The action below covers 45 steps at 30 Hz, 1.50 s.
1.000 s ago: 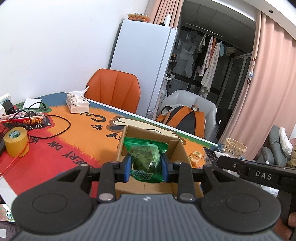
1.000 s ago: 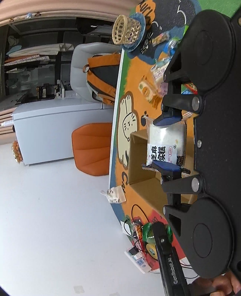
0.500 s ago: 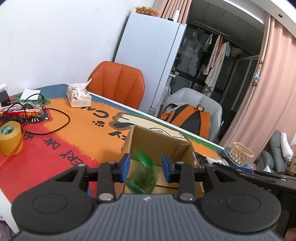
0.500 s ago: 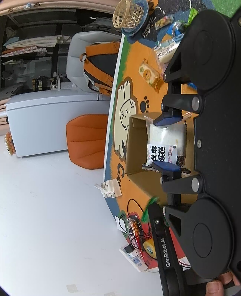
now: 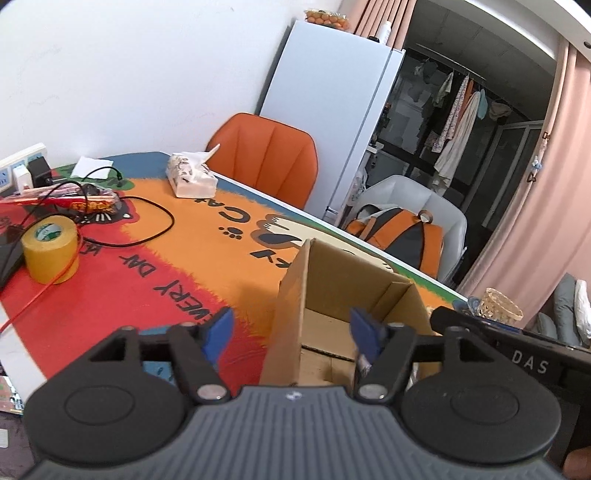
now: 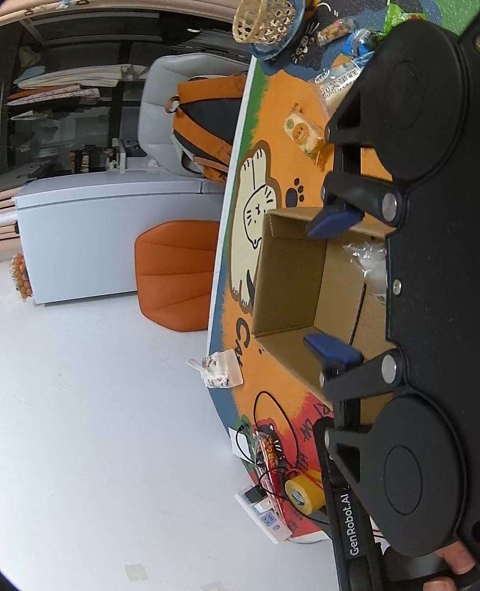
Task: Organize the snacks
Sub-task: 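Withdraw both grippers from the box back toward the snacks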
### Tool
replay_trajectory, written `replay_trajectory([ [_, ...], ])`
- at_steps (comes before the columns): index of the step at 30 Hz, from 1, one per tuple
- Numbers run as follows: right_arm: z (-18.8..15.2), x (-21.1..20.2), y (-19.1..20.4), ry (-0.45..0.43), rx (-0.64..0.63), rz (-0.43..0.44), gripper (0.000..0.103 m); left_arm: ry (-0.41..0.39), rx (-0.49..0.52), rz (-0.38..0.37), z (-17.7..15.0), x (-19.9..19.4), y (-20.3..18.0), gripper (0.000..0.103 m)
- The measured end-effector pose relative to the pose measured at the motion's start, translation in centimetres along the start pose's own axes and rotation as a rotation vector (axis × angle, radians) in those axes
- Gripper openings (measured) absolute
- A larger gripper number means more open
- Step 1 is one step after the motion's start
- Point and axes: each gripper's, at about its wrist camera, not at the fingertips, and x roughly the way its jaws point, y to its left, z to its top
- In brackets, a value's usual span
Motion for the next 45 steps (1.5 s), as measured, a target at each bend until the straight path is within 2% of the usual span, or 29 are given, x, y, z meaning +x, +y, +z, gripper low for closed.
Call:
replay_trajectory([
  [1,-0.1,-0.2,-0.1,-0.001,0.001,-0.005,0.066,-0.003,0.003,-0.003,-0.1,-0.1,0.0,0.077],
  [3,-0.2,-0.7,-0.4,-0.011,0.004,-0.020,0.081,-0.011,0.000,-0.026,-0.3,-0.5,0.0,0.081],
  [5,-0.6,-1.2,-0.9,-0.024,0.007,-0.038,0.088,-0.009,-0.003,-0.030,-0.5,-0.6,-0.2,0.088],
  [9,-1.0,-1.9,-2.0,-0.017,0.025,-0.053,0.093,0.009,0.019,-0.031,-1.1,-0.5,-1.0,0.088],
  [15,-1.8,-3.2,-3.3,-0.023,0.051,-0.074,0.103,-0.003,0.060,-0.042,-1.7,-1.3,-2.5,0.096],
  [33,-4.0,-6.1,-7.5,-0.019,0.145,-0.106,0.103,0.017,0.111,-0.072,-3.7,-2.3,-5.8,0.096],
  [45,-5.6,-7.5,-10.3,-0.012,0.199,-0.127,0.103,0.045,0.167,-0.146,-5.4,-2.5,-8.6,0.096],
])
